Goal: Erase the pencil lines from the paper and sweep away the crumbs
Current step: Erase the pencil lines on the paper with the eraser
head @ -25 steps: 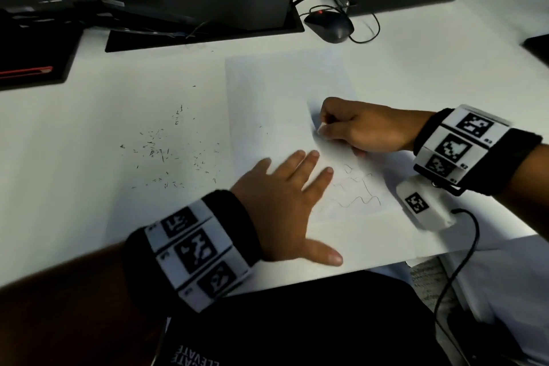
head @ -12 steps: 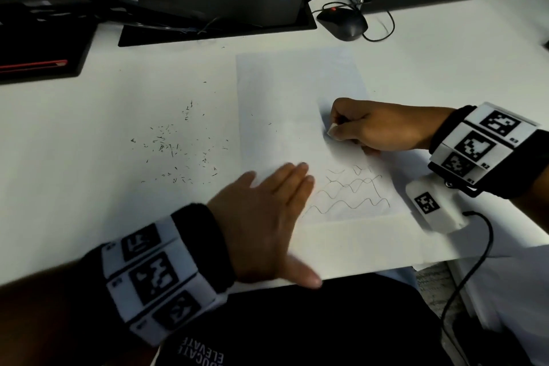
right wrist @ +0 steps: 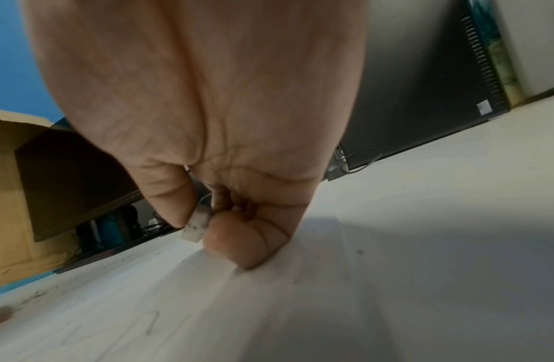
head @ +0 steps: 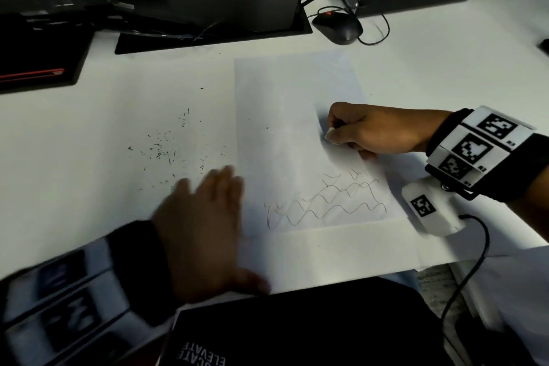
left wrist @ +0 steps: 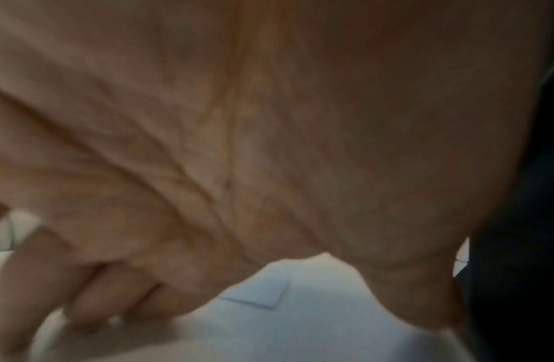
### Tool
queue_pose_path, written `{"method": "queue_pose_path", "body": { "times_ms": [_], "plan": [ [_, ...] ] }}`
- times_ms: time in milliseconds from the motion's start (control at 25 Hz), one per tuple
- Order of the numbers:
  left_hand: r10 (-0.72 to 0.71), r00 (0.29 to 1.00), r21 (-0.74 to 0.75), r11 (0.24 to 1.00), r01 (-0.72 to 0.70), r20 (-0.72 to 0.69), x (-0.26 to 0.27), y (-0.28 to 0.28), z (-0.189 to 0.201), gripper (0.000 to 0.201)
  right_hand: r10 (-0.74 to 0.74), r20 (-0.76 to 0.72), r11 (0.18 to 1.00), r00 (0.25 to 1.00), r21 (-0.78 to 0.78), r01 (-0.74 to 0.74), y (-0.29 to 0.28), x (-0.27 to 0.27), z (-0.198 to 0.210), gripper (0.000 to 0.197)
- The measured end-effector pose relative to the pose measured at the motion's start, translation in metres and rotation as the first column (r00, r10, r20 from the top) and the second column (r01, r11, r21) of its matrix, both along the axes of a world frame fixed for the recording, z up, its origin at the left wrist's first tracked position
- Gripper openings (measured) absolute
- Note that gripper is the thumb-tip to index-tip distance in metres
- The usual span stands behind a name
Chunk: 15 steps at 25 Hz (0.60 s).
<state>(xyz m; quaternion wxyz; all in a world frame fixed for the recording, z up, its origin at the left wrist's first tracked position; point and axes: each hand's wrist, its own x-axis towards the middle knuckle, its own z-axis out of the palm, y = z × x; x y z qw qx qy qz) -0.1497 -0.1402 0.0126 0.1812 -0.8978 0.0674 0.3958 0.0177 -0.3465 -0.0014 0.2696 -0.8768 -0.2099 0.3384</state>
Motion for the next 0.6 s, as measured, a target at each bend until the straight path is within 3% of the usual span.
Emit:
{"method": "queue_pose_path", "body": {
  "times_ms": [80, 120, 240, 320, 400, 520, 600],
  "plan": [
    [0.018, 0.999, 0.188, 0.982, -0.01, -0.039, -0.005, 0.006, 0.021, 0.131, -0.014, -0.006, 1.0, 1.0, 0.007, 0.014, -0.002, -0.001, 0.001, 0.019],
    [-0.026, 0.999, 0.175, 0.984, 0.021, 0.023, -0.002, 0.003, 0.028, 0.12, -0.013, -0.013, 1.0, 1.0, 0.005, 0.013, -0.001, -0.001, 0.001, 0.019],
    [-0.106, 0.957, -0.134, 0.98, 0.147, 0.272, 0.028, -0.026, 0.014, 0.107, -0.05, -0.042, 0.998, 0.998, 0.024, 0.051, 0.001, 0.0, 0.003, 0.018],
    [-0.129, 0.962, -0.338, 0.918, 0.208, 0.241, 0.051, -0.055, -0.002, 0.109, -0.084, -0.053, 0.995, 0.995, 0.049, 0.087, 0.001, 0.0, 0.005, 0.016],
    [-0.146, 0.975, -0.379, 0.904, 0.2, 0.165, 0.064, -0.062, -0.016, 0.113, -0.087, -0.069, 0.994, 0.994, 0.064, 0.092, 0.003, -0.001, 0.008, 0.012],
    [0.044, 0.989, -0.227, 0.974, -0.01, 0.144, 0.064, -0.03, -0.017, 0.127, -0.074, -0.075, 0.995, 0.994, 0.063, 0.079, 0.003, -0.001, 0.009, 0.014],
    [0.157, 0.983, -0.013, 0.988, -0.157, 0.095, 0.062, -0.004, 0.003, 0.118, -0.068, -0.074, 0.995, 0.995, 0.064, 0.073, 0.002, 0.0, 0.008, 0.015]
  ]
}}
